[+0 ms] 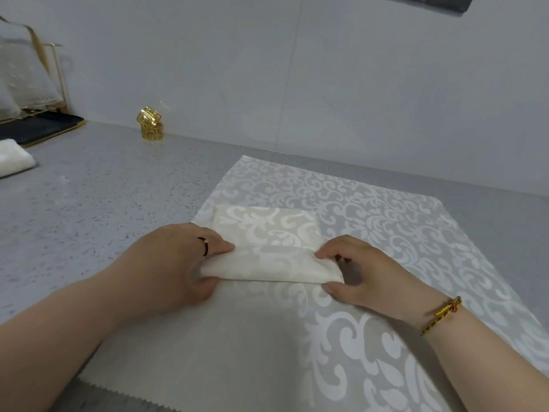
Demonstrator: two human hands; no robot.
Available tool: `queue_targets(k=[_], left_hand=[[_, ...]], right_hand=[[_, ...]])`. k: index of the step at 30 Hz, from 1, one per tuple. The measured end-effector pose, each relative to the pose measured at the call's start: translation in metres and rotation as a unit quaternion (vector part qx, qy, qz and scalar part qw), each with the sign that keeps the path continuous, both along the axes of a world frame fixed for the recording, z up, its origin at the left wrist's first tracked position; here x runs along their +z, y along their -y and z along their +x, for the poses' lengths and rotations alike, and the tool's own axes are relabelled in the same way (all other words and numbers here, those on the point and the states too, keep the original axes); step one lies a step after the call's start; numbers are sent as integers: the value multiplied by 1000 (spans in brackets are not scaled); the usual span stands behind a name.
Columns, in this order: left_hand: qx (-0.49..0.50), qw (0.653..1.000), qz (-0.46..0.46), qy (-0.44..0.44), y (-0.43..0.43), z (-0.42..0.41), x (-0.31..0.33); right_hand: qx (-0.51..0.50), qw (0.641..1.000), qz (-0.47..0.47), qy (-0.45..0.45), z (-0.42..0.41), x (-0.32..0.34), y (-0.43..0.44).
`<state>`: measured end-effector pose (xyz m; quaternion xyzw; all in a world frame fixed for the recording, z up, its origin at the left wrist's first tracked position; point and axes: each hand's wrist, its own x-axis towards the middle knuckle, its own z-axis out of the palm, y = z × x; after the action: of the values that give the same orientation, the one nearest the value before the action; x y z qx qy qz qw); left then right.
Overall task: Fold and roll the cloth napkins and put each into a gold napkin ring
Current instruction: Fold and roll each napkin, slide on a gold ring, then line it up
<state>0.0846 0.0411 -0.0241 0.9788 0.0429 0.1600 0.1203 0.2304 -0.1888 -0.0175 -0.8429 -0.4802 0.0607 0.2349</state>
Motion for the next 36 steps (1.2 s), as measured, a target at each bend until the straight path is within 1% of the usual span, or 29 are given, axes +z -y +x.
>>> queue_targets(k=[2,3,5,7,9,12,14,16,17,20,23,25,27,28,30,31,33,34,35,36], left_hand=[[10,1000,-17,19,1,0,2],[15,999,-41,7,1,-1,4],[8,991,-130,-10,0,-4,7],[-9,980,-198,2,-5,-7,9],[-13,973,-228,35,-13,-9,7],[12,964,-266,-27,-16,-8,7],[22,950,-309,-31,-16,-6,6],[35,950,-310,-16,-17,-1,5],[44,948,-314,-8,-16,0,6],[72,949,-305,-11,-14,1,5],[92,961,-258,-42,-11,1,1],[100,970,-215,-49,-11,0,-2],[93,982,-163,-32,-9,3,-5],[89,985,-150,-7,-9,4,-6],[66,987,-137,59,-6,5,-6],[40,989,-110,88,-5,5,-5],[-24,992,-52,108,-7,5,-4],[-60,993,-46,89,-7,5,-5],[-71,994,-62,47,-5,4,-4],[-61,995,-73,3,-3,2,-3]], right_hand=[[-12,999,14,31,-2,-3,-4],[-15,999,20,45,-2,-4,-6],[-24,999,32,32,-4,-3,-8],[-35,997,59,-35,-7,2,-6],[-34,991,79,-104,-9,8,-2],[-47,979,100,-169,-10,10,0],[-76,964,124,-221,-10,8,-3],[-94,953,148,-247,-9,3,-8],[-104,953,151,-241,-8,0,-10],[-122,967,138,-178,-7,-4,-18],[-131,979,102,-119,-10,-4,-22],[-135,987,58,-61,-11,-6,-22],[-128,991,26,1,-9,-8,-21],[-124,992,24,19,-8,-9,-21],[-109,992,44,35,-8,-10,-21],[-88,992,70,62,-9,-11,-22],[-26,985,90,144,-10,-9,-24],[3,981,95,169,-9,-11,-23],[25,982,85,166,-10,-10,-22],[35,987,66,141,-12,-6,-22]])
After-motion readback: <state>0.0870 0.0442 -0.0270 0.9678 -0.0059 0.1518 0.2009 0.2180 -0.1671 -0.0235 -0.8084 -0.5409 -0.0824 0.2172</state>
